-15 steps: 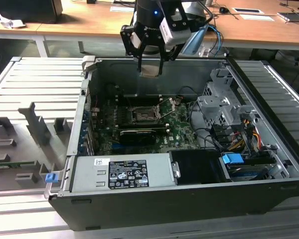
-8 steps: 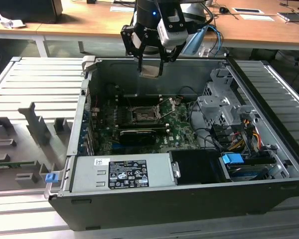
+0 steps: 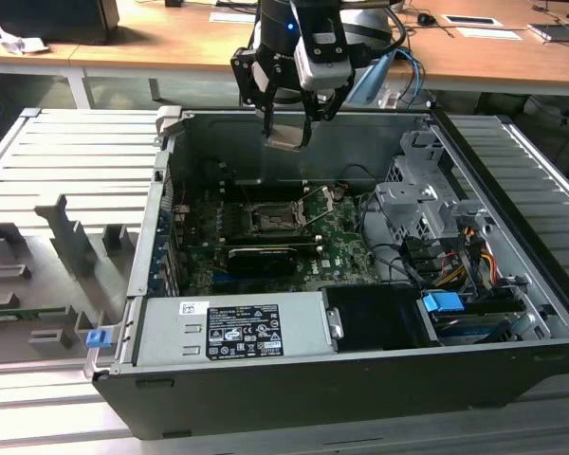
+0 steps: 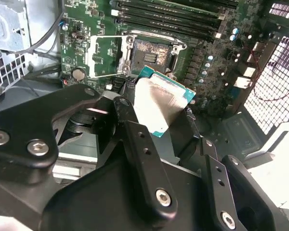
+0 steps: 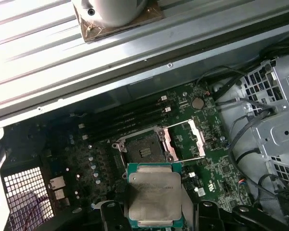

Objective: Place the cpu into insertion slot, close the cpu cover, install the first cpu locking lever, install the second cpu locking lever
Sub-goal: 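Place the cpu into insertion slot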

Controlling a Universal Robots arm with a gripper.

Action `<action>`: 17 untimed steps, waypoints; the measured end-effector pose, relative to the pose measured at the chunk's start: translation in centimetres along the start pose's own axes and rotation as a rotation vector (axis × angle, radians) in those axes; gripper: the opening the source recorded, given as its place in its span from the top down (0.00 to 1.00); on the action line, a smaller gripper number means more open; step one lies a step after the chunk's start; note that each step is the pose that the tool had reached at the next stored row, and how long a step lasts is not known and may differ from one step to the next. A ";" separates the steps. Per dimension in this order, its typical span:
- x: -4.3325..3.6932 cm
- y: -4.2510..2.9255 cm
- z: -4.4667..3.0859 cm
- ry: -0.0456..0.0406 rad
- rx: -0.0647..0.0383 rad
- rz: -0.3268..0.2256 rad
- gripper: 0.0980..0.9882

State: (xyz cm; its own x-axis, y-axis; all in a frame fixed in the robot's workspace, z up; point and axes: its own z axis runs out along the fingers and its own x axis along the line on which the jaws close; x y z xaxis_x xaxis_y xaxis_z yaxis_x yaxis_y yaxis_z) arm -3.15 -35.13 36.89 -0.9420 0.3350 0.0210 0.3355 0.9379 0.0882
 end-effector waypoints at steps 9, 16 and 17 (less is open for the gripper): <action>0.00 -0.01 0.11 -0.0071 0.001 0.071 0.52; 0.00 -0.01 0.18 -0.0119 0.000 0.126 0.52; 0.00 -0.02 0.21 -0.0130 -0.001 0.138 0.52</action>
State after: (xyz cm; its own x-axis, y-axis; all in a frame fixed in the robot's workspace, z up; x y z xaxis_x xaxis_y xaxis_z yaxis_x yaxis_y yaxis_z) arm -3.15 -35.13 36.69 -0.8866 0.4621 0.0201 0.4620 0.8827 0.0861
